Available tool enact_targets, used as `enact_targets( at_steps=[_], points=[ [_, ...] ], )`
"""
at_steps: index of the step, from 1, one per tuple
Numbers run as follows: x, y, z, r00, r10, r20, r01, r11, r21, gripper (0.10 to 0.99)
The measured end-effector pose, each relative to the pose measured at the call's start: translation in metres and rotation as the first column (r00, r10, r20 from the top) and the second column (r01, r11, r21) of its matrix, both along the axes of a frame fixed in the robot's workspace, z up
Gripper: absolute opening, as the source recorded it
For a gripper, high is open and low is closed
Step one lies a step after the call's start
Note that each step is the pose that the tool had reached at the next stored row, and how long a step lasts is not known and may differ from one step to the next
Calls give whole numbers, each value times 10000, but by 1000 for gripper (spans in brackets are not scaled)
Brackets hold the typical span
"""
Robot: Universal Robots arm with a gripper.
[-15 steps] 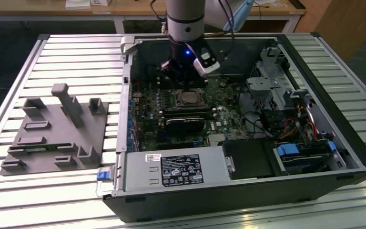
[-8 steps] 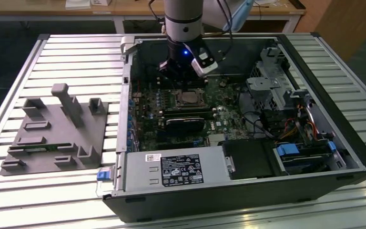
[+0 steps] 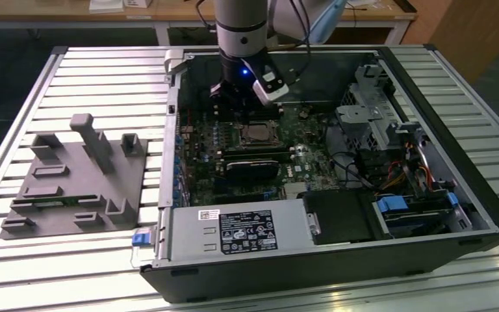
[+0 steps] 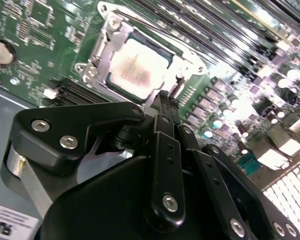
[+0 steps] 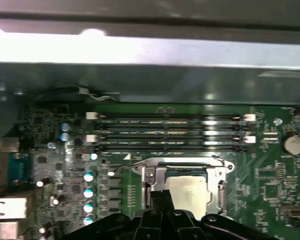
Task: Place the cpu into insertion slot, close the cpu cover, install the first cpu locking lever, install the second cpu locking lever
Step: 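Install the first cpu locking lever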
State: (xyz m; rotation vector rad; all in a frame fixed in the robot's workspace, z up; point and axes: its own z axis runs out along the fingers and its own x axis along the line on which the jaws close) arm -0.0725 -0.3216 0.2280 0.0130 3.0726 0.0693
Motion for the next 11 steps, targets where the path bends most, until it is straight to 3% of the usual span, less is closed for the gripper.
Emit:
enact_targets(
  at_steps=[11],
  points=[
    [-237,-6,-1,10000,1,19,-1,10000,18,106]
  ],
)
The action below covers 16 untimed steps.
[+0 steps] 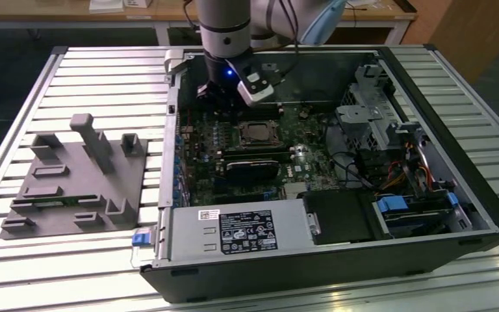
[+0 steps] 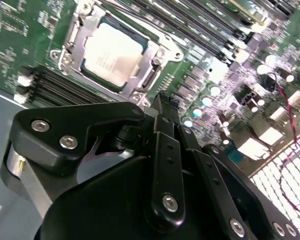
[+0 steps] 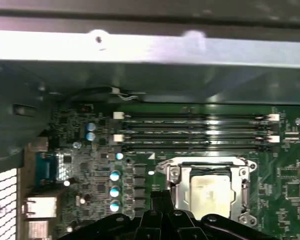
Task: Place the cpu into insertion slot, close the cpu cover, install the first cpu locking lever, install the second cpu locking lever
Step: 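Install the first cpu locking lever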
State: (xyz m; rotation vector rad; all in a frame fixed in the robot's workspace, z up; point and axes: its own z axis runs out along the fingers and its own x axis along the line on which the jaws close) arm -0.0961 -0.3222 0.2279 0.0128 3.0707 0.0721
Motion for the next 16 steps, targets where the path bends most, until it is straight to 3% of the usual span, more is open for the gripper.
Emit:
enact_targets(
  at_steps=[3,5,7,13,16],
  points=[
    [-46,-4,0,10000,0,1,0,9999,117,106],
    [-72,-7,0,10000,1,0,-1,9995,322,106],
    [-89,-7,0,10000,1,0,-1,9983,580,106],
    [-141,-9,0,10000,0,0,0,9875,1575,106],
    [-154,-10,0,10000,1,-1,0,9810,1939,106]
  ],
)
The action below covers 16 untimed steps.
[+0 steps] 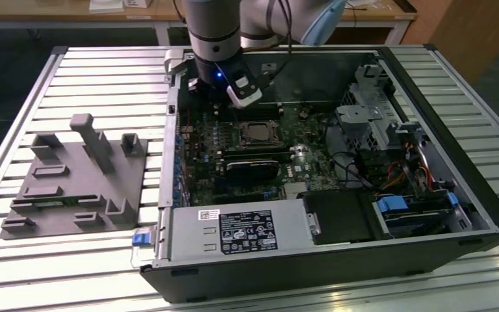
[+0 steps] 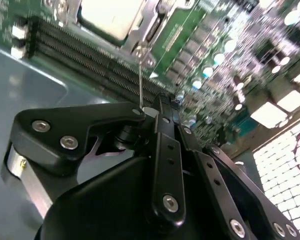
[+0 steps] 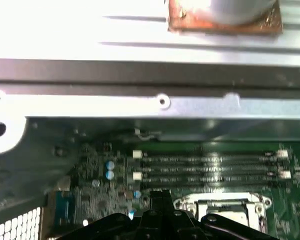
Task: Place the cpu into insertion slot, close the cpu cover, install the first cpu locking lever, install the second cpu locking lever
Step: 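Install the first cpu locking lever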
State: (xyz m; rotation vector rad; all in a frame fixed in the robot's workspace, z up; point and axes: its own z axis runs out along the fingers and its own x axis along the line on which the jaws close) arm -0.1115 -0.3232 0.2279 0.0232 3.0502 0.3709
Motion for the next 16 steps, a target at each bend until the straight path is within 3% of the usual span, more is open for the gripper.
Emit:
enact_targets(
  at_steps=[6,11,16],
  points=[
    [35,0,0,10000,-1,1,1,10000,27,106],
    [170,1,0,10000,-1,1,1,10000,27,106],
    [362,1,0,10000,-1,1,1,10000,27,106]
  ],
)
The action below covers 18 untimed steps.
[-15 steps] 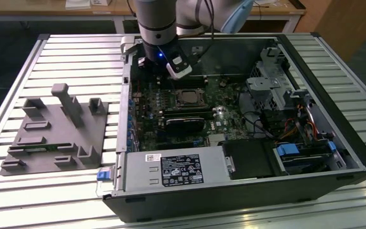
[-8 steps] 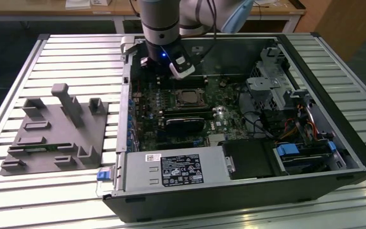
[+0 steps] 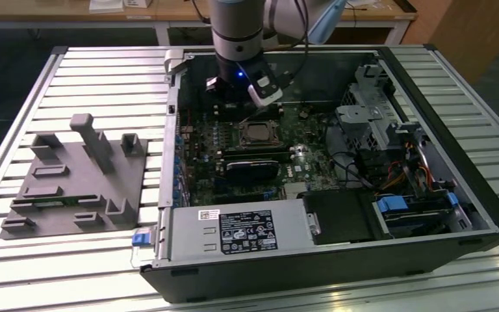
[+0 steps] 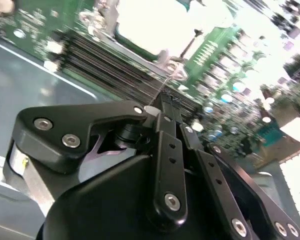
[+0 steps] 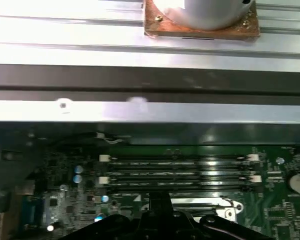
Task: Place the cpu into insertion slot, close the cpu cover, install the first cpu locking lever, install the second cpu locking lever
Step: 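Install the first cpu locking lever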
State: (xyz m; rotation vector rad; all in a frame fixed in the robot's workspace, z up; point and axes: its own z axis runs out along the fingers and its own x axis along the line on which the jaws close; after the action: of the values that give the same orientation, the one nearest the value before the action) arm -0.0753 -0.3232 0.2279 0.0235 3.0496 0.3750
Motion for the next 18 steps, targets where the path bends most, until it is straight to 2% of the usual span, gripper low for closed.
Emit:
enact_targets(
  at_steps=[4,5,9,10,11,15,16,17,18],
  points=[
    [94,0,0,10000,-3,0,3,10000,-51,106],
    [100,0,0,10000,-9,1,9,10000,-91,106],
    [100,0,0,10000,-12,1,12,9999,-110,106],
    [100,1,0,10000,-23,17,23,9999,-152,106],
    [100,0,0,10000,-44,59,45,9998,-196,106],
    [100,0,-1,9993,-184,328,196,9992,-345,106],
    [100,0,-2,9990,-228,381,242,9990,-374,106],
    [100,0,-4,9987,-276,423,293,9988,-397,106],
    [103,2,-6,9985,-332,443,350,9985,-409,106]
  ],
)
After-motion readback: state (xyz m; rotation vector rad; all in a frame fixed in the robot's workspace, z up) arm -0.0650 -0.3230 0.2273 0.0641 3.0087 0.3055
